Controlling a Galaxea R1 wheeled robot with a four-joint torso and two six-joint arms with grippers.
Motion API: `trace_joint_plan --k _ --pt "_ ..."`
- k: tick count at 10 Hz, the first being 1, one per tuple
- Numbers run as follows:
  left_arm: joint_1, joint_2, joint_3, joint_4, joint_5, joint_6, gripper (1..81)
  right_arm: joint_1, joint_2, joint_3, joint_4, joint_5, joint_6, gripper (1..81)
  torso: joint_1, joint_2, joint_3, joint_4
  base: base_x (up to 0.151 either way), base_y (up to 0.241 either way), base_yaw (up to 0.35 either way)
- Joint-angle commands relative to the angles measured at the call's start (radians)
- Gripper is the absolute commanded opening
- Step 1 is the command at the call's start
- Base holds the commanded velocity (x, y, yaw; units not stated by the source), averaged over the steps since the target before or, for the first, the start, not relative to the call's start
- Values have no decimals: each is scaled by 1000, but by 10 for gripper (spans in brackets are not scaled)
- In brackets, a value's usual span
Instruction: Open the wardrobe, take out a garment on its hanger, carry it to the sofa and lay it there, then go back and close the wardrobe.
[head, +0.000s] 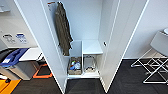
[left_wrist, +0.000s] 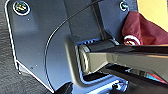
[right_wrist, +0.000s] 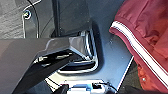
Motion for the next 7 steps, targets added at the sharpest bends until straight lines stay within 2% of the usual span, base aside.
trace_joint_plan --k 1,2,7 --pt "-20 -3 4 3 30 -1 811 10 8 7 -7 -67 -3 811 0 0 0 0 0 0 189" --pt "-20 -3 5 1 30 -1 811 13 9 7 -7 -67 -4 811 0 0 0 0 0 0 153" --pt "-14 -1 5 -2 32 -1 811 10 9 5 -9 -67 -4 811 0 0 0 0 0 16 0"
